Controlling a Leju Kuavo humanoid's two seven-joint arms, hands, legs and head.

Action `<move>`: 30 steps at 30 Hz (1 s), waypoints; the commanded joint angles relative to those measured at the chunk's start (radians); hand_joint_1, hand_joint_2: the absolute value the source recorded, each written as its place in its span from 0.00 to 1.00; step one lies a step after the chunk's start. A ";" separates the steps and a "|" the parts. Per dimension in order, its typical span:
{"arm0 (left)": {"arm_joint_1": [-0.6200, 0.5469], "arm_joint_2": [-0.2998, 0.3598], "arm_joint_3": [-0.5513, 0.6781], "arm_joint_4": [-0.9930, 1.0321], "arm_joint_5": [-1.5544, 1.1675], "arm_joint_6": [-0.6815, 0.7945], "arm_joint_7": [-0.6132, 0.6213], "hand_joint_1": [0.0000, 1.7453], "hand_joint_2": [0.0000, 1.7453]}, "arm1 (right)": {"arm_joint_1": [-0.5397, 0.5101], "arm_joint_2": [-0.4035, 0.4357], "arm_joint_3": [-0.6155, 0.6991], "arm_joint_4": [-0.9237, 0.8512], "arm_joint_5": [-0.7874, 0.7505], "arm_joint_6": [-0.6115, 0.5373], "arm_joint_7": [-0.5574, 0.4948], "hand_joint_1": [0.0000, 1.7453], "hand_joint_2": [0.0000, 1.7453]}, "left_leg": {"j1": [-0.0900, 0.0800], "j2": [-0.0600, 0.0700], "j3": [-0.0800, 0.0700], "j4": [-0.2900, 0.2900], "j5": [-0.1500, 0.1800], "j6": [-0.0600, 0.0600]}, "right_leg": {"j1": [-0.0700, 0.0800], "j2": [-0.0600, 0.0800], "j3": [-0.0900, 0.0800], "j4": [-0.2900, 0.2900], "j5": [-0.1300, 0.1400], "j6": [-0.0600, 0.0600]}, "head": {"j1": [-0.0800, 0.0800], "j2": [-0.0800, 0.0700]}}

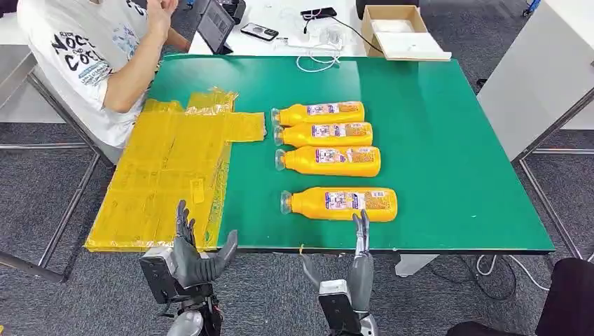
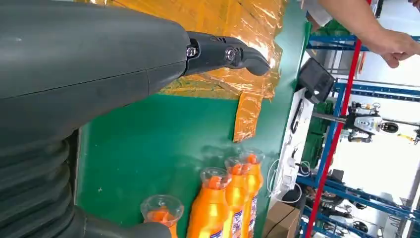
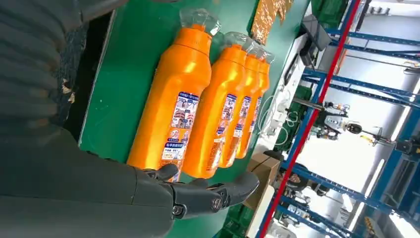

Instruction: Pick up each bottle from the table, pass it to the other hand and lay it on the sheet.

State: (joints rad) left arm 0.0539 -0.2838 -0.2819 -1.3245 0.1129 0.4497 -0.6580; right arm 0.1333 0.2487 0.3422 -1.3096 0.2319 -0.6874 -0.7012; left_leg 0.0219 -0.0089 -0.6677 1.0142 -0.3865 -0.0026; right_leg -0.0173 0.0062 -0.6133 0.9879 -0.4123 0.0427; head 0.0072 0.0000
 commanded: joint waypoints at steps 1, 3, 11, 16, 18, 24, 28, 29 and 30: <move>-0.021 0.007 -0.033 0.072 -0.025 -0.001 0.000 0.00 1.00 | -0.036 -0.008 -0.035 0.049 0.154 -0.011 0.005 0.00 1.00 | -0.001 0.001 0.007 -0.001 -0.003 0.001 | 0.000 0.000 0.007 -0.001 -0.002 -0.002 | 0.000 0.000; -0.044 0.009 -0.014 0.092 -0.049 -0.001 -0.002 0.00 1.00 | -0.059 -0.025 -0.076 0.043 0.258 -0.011 0.033 0.00 1.00 | -0.001 0.000 0.004 -0.001 -0.001 0.001 | 0.000 -0.001 0.004 -0.001 -0.001 -0.001 | 0.000 0.000; -0.098 -0.005 0.025 0.086 -0.109 -0.043 -0.009 0.00 1.00 | -0.162 -0.095 -0.199 -0.019 0.171 0.078 0.134 0.00 1.00 | -0.001 0.000 0.004 -0.001 0.000 0.002 | -0.001 -0.001 0.004 -0.001 -0.001 -0.001 | 0.000 0.000; -0.139 -0.019 0.043 0.137 -0.116 -0.069 -0.004 0.00 1.00 | -0.256 -0.150 -0.256 0.073 0.198 0.166 0.223 0.00 1.00 | -0.002 -0.001 0.006 -0.001 0.000 0.002 | -0.001 -0.002 0.007 -0.001 0.000 -0.001 | 0.000 0.000; -0.135 -0.018 0.047 0.137 -0.122 -0.080 -0.004 0.00 1.00 | -0.287 -0.179 -0.258 0.135 0.256 0.209 0.278 0.00 1.00 | -0.001 0.000 0.005 -0.001 0.001 0.002 | 0.000 -0.001 0.006 -0.002 0.001 0.000 | 0.000 0.000; -0.128 -0.017 0.059 0.136 -0.131 -0.089 0.010 0.00 1.00 | -0.302 -0.197 -0.255 0.179 0.306 0.250 0.334 0.00 1.00 | -0.001 0.000 0.007 -0.001 0.000 0.002 | 0.000 -0.001 0.008 -0.002 0.000 0.000 | 0.000 0.000; -0.136 -0.016 0.071 0.158 -0.104 -0.148 0.042 0.00 1.00 | -0.343 -0.236 -0.226 0.243 0.364 0.333 0.407 0.00 1.00 | -0.001 0.001 0.008 -0.001 -0.001 0.002 | 0.000 0.000 0.008 -0.002 0.000 0.000 | 0.000 0.000; -0.137 -0.017 0.075 0.162 -0.104 -0.152 0.041 0.00 1.00 | -0.360 -0.244 -0.212 0.267 0.376 0.357 0.423 0.00 1.00 | -0.001 0.001 0.009 -0.001 -0.001 0.002 | 0.000 -0.001 0.010 -0.002 0.000 -0.001 | 0.000 0.000; -0.137 -0.018 0.076 0.163 -0.105 -0.153 0.041 0.00 1.00 | -0.364 -0.245 -0.210 0.271 0.377 0.360 0.424 0.00 1.00 | -0.001 0.001 0.009 -0.001 -0.001 0.002 | -0.001 0.000 0.009 -0.002 0.000 -0.001 | 0.000 0.000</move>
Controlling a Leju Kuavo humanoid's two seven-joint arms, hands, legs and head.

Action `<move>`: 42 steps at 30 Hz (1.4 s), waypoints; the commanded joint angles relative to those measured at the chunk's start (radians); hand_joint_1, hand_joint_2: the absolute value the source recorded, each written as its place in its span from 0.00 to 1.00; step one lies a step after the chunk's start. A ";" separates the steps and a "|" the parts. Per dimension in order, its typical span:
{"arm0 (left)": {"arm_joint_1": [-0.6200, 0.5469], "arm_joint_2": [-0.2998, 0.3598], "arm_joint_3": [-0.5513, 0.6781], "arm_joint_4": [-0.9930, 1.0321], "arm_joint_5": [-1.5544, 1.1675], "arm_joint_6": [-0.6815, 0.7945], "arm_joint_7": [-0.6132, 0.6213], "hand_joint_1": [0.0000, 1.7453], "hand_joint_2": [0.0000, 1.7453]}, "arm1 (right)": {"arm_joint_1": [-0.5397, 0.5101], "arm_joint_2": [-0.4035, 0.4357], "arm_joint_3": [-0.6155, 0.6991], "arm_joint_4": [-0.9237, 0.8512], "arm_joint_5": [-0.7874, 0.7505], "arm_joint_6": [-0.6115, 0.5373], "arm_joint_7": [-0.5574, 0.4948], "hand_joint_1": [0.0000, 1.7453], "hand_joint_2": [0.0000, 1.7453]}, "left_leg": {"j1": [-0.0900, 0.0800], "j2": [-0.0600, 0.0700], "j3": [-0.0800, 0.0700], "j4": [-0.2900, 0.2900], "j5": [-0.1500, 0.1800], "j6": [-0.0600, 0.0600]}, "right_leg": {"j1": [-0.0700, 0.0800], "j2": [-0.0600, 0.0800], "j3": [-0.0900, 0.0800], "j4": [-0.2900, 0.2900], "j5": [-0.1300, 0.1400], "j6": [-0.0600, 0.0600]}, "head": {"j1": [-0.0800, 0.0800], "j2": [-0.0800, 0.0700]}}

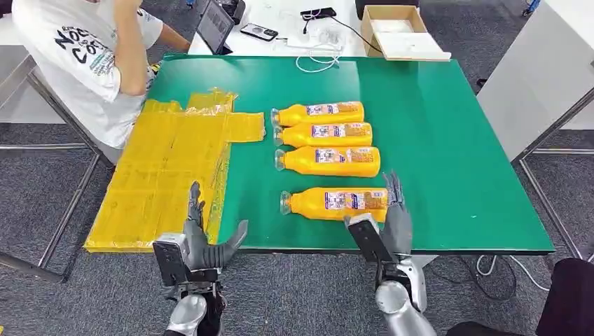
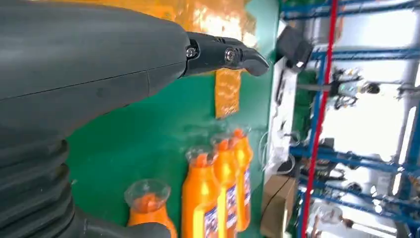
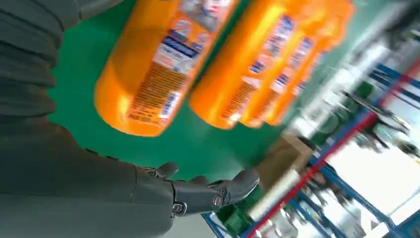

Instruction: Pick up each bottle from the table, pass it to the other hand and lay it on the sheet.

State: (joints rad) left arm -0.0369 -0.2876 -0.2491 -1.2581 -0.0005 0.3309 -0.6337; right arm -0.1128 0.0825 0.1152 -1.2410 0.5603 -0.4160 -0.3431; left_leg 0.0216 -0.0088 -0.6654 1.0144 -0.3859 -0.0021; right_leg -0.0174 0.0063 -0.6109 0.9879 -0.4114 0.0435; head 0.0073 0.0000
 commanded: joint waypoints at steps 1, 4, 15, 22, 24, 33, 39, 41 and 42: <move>-0.047 -0.015 0.044 0.097 0.007 -0.035 0.016 0.00 1.00 | -0.123 -0.078 0.018 0.208 0.048 0.092 0.068 0.00 1.00 | 0.000 0.001 0.004 -0.001 -0.001 0.001 | 0.000 0.001 0.004 -0.001 0.000 -0.001 | 0.000 0.000; -0.047 -0.015 0.044 0.097 0.007 -0.035 0.016 0.00 1.00 | -0.123 -0.078 0.018 0.208 0.048 0.092 0.068 0.00 1.00 | -0.001 0.001 0.004 -0.001 -0.001 0.001 | 0.000 0.000 0.005 -0.001 -0.001 -0.001 | 0.000 0.000; -0.047 -0.015 0.042 0.096 0.001 -0.036 0.017 0.00 1.00 | -0.134 -0.082 0.033 0.222 0.063 0.117 0.087 0.00 1.00 | -0.001 0.001 0.006 0.000 -0.002 0.001 | 0.000 0.000 0.006 -0.001 -0.002 -0.002 | 0.000 0.000; -0.060 -0.015 0.054 0.128 -0.017 -0.053 0.018 0.00 1.00 | -0.248 -0.100 0.113 0.354 0.097 0.186 0.116 0.00 1.00 | -0.001 0.003 0.004 0.000 -0.001 0.001 | 0.000 0.002 0.004 -0.001 0.000 -0.001 | 0.000 0.000; -0.064 -0.016 0.055 0.139 -0.019 -0.059 0.017 0.00 1.00 | -0.277 -0.107 0.142 0.370 0.112 0.195 0.108 0.00 1.00 | -0.001 0.003 0.006 0.000 -0.002 0.001 | 0.000 0.002 0.005 -0.001 -0.001 -0.002 | 0.000 0.000; -0.084 -0.018 0.053 0.190 -0.043 -0.041 0.001 0.00 1.00 | -0.411 -0.134 0.265 0.520 0.140 0.291 0.092 0.00 1.00 | -0.001 0.003 0.007 0.000 -0.001 0.002 | 0.000 0.001 0.007 -0.001 -0.001 -0.002 | 0.000 0.000; -0.087 -0.018 0.053 0.200 -0.042 -0.046 0.000 0.00 1.00 | -0.440 -0.133 0.297 0.553 0.146 0.301 0.077 0.00 1.00 | -0.001 0.001 0.006 0.000 -0.001 0.001 | 0.000 0.000 0.006 0.000 -0.001 -0.001 | 0.000 0.000; -0.087 -0.019 0.052 0.203 -0.042 -0.046 0.000 0.00 1.00 | -0.452 -0.125 0.304 0.562 0.146 0.308 0.078 0.00 1.00 | -0.001 0.001 0.003 0.000 0.000 0.001 | 0.000 0.001 0.003 0.000 0.000 -0.001 | 0.000 0.000; -0.088 -0.019 0.051 0.203 -0.041 -0.047 0.000 0.00 1.00 | -0.460 -0.123 0.311 0.573 0.147 0.311 0.077 0.00 1.00 | -0.001 0.002 0.006 0.000 -0.001 0.001 | 0.000 0.001 0.005 0.000 -0.001 -0.001 | 0.000 0.000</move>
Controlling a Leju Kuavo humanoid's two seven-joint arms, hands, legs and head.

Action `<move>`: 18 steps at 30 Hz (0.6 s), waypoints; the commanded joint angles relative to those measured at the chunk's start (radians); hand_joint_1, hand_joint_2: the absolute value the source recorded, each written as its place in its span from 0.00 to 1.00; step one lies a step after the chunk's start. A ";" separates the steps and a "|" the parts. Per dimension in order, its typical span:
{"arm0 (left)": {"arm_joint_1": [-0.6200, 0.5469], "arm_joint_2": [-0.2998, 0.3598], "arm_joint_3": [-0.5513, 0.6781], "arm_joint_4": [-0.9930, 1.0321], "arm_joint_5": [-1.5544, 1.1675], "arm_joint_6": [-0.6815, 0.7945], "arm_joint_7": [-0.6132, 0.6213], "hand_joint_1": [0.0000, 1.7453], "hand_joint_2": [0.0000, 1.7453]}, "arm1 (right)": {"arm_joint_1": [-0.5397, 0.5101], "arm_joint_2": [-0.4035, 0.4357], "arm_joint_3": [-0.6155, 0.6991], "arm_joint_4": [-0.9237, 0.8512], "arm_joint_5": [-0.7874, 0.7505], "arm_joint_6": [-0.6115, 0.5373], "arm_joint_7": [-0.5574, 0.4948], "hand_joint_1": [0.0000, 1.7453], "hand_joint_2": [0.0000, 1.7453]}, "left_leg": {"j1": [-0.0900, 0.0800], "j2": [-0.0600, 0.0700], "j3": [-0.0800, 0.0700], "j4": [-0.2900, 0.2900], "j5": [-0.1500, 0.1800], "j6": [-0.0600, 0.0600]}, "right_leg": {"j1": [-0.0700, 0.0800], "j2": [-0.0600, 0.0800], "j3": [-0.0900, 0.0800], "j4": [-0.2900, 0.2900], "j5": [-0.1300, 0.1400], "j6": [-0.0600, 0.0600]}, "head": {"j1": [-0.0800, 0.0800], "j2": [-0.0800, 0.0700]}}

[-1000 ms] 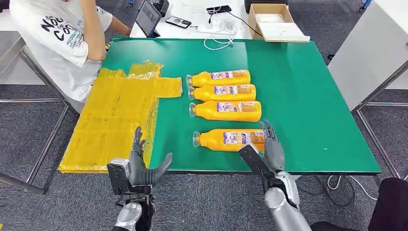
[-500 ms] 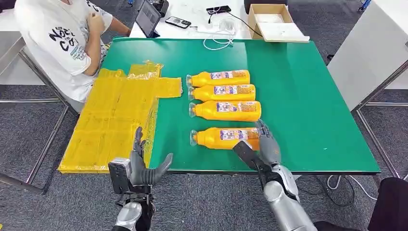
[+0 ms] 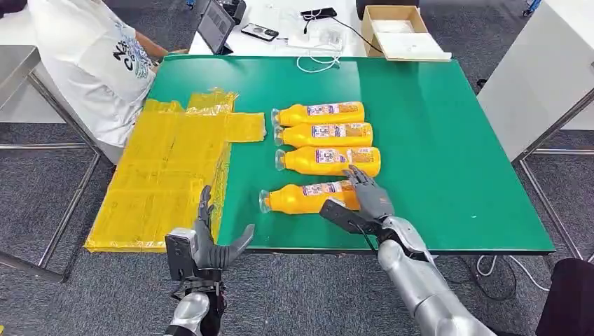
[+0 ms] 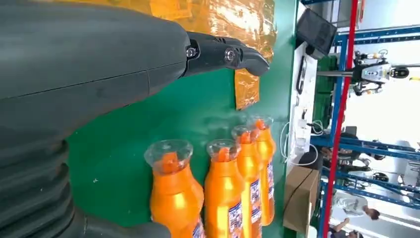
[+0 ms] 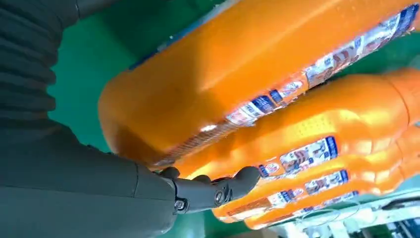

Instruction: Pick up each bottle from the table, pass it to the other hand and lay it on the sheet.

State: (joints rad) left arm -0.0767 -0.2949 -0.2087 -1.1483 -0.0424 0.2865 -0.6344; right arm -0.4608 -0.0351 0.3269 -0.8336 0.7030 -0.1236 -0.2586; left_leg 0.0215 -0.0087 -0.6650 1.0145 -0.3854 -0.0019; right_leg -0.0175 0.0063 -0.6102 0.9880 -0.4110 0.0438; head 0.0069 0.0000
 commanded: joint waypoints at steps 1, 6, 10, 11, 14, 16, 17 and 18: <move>-0.049 -0.012 0.010 0.095 0.001 -0.003 0.000 0.00 1.00 | -0.120 -0.003 0.108 0.174 0.005 0.024 -0.008 0.00 1.00 | -0.001 0.001 0.004 0.000 -0.001 0.001 | 0.000 0.000 0.003 0.000 -0.001 -0.001 | 0.000 0.000; -0.050 -0.010 0.010 0.102 0.002 -0.004 0.001 0.00 1.00 | -0.133 -0.004 0.115 0.188 0.003 0.032 -0.009 0.00 1.00 | -0.001 0.001 0.004 0.000 -0.002 0.001 | 0.000 0.000 0.004 0.000 -0.001 -0.002 | 0.000 0.000; -0.051 -0.009 0.014 0.109 0.007 -0.002 -0.004 0.00 1.00 | -0.149 -0.018 0.133 0.184 -0.041 0.051 -0.029 0.00 1.00 | -0.001 0.001 0.003 0.000 -0.001 0.001 | 0.000 0.000 0.003 0.000 -0.001 -0.001 | 0.000 0.000; -0.051 -0.009 0.014 0.109 0.007 -0.002 -0.004 0.00 1.00 | -0.150 -0.019 0.133 0.183 -0.041 0.051 -0.029 0.00 1.00 | -0.001 0.001 0.006 0.000 -0.002 0.001 | 0.000 0.000 0.006 0.000 -0.002 -0.002 | 0.000 0.000; -0.051 -0.009 0.014 0.109 0.007 -0.002 -0.004 0.00 1.00 | -0.150 -0.019 0.133 0.183 -0.041 0.051 -0.029 0.00 1.00 | -0.001 0.000 0.003 0.000 -0.001 0.001 | 0.000 -0.001 0.003 0.000 -0.001 -0.001 | 0.000 0.000; -0.051 -0.009 0.014 0.109 0.007 -0.002 -0.004 0.00 1.00 | -0.149 -0.019 0.133 0.183 -0.041 0.051 -0.029 0.00 1.00 | 0.000 0.000 0.002 0.000 -0.001 0.001 | 0.000 -0.001 0.003 0.000 -0.001 -0.001 | 0.000 0.000; -0.051 -0.009 0.014 0.109 0.007 -0.002 -0.004 0.00 1.00 | -0.149 -0.019 0.133 0.183 -0.041 0.051 -0.029 0.00 1.00 | -0.001 0.000 0.006 0.000 -0.002 0.001 | 0.000 -0.001 0.006 0.000 -0.002 -0.002 | 0.000 0.000; -0.051 -0.009 0.014 0.109 0.008 -0.002 -0.004 0.00 1.00 | -0.149 -0.021 0.136 0.178 -0.051 0.054 -0.032 0.00 1.00 | -0.001 0.000 0.004 0.000 -0.001 0.001 | 0.000 -0.001 0.004 0.000 -0.001 -0.001 | 0.000 0.000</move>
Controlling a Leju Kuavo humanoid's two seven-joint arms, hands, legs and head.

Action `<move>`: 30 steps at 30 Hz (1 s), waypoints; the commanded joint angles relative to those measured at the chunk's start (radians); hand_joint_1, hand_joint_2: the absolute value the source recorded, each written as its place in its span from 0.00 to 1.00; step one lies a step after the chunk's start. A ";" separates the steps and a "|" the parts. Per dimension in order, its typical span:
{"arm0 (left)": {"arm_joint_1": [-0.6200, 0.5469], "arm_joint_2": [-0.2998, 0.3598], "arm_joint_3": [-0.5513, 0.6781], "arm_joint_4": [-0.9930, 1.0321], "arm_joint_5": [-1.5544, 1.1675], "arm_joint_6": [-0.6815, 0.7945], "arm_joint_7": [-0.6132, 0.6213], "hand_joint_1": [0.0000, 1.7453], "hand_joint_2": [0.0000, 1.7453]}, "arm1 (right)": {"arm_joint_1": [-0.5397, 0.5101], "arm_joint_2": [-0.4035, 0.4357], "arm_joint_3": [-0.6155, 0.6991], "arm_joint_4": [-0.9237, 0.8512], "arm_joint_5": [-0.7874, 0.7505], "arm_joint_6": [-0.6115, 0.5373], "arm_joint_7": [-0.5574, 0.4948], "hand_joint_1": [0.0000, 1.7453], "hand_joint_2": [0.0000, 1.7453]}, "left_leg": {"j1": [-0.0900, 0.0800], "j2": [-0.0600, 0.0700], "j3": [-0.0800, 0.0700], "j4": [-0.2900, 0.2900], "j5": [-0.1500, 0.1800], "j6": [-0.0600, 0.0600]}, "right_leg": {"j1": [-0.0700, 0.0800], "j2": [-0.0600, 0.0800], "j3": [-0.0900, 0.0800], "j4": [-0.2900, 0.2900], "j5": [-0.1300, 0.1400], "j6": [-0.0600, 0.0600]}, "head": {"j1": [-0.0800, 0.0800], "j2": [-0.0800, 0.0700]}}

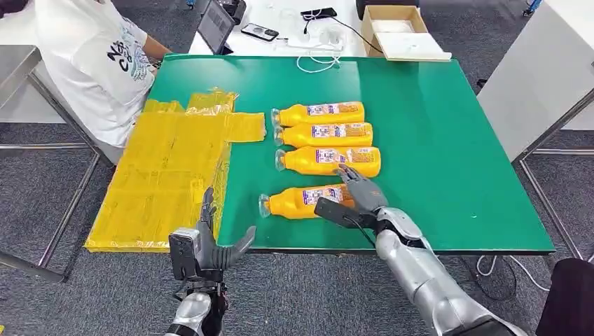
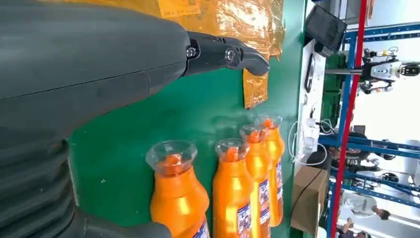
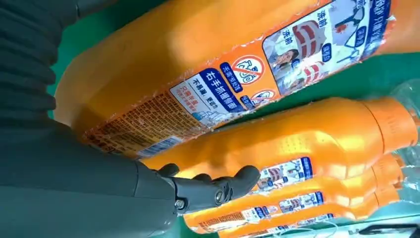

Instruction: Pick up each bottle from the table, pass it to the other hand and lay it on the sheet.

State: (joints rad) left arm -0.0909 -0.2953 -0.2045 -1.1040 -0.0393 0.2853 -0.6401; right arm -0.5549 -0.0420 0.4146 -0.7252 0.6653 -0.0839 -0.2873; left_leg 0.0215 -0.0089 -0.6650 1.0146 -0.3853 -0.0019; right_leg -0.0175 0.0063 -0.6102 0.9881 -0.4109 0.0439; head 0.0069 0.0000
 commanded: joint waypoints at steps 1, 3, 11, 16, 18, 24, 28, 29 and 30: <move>-0.036 -0.009 0.010 0.066 0.006 -0.001 0.002 0.00 1.00 | -0.057 -0.018 0.053 0.066 -0.022 0.016 -0.005 0.00 1.00 | -0.001 0.000 0.002 0.000 -0.001 0.001 | 0.000 0.000 0.002 0.000 -0.001 -0.001 | 0.000 0.000; -0.036 -0.008 0.012 0.070 0.008 -0.002 0.002 0.00 1.00 | -0.067 -0.024 0.056 0.057 -0.037 0.020 -0.004 0.00 1.00 | -0.001 0.001 0.007 0.000 -0.003 0.002 | 0.000 -0.001 0.006 0.000 -0.003 -0.002 | 0.000 0.000; -0.051 -0.009 0.002 0.104 0.013 -0.006 0.001 0.00 1.00 | -0.123 -0.028 0.079 0.191 -0.089 0.098 0.013 0.00 1.00 | -0.001 0.000 0.003 0.000 -0.001 0.001 | 0.000 -0.001 0.003 0.000 -0.001 -0.001 | 0.000 0.000; -0.058 -0.007 -0.002 0.124 0.018 -0.009 0.001 0.00 1.00 | -0.165 -0.031 0.115 0.267 -0.102 0.146 0.033 0.00 1.00 | -0.001 0.000 0.004 0.000 0.000 0.001 | 0.000 -0.001 0.003 0.000 -0.001 -0.001 | 0.000 0.000; -0.064 -0.007 -0.003 0.134 0.021 -0.009 0.001 0.00 1.00 | -0.176 -0.031 0.136 0.290 -0.102 0.175 0.044 0.00 1.00 | -0.001 0.000 0.004 0.000 -0.001 0.001 | 0.000 -0.001 0.003 0.000 -0.001 -0.001 | 0.000 0.000; -0.074 -0.007 -0.009 0.154 0.025 -0.016 0.002 0.00 1.00 | -0.189 -0.041 0.186 0.329 -0.110 0.239 0.056 0.05 1.00 | 0.000 -0.001 0.008 -0.001 -0.001 0.001 | 0.000 -0.002 0.007 -0.001 -0.001 -0.001 | 0.000 0.000; -0.076 -0.007 -0.010 0.161 0.027 -0.017 0.001 0.00 1.00 | -0.189 -0.048 0.200 0.333 -0.114 0.251 0.055 0.21 1.00 | -0.001 -0.001 0.011 -0.001 -0.001 0.001 | 0.000 -0.003 0.010 -0.001 -0.001 -0.002 | 0.000 0.000; -0.076 -0.007 -0.010 0.161 0.027 -0.017 0.001 0.00 1.00 | -0.189 -0.048 0.200 0.333 -0.114 0.251 0.055 0.21 1.00 | -0.001 -0.001 0.010 -0.001 0.000 0.001 | 0.000 -0.002 0.009 -0.001 -0.001 -0.001 | 0.000 0.000; -0.076 -0.007 -0.010 0.161 0.027 -0.017 0.001 0.00 1.00 | -0.189 -0.048 0.200 0.333 -0.114 0.251 0.055 0.21 1.00 | 0.000 -0.001 0.010 -0.001 0.000 0.001 | 0.000 -0.002 0.009 -0.001 -0.001 -0.001 | 0.000 0.000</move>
State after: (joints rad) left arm -0.1158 -0.2953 -0.2060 -1.0281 -0.0183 0.2693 -0.6412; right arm -0.7192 -0.0805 0.5409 -0.5009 0.5543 0.1510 -0.2365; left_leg 0.0215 -0.0083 -0.6574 1.0146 -0.3855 -0.0017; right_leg -0.0175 0.0067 -0.6039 0.9879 -0.4107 0.0438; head 0.0072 0.0000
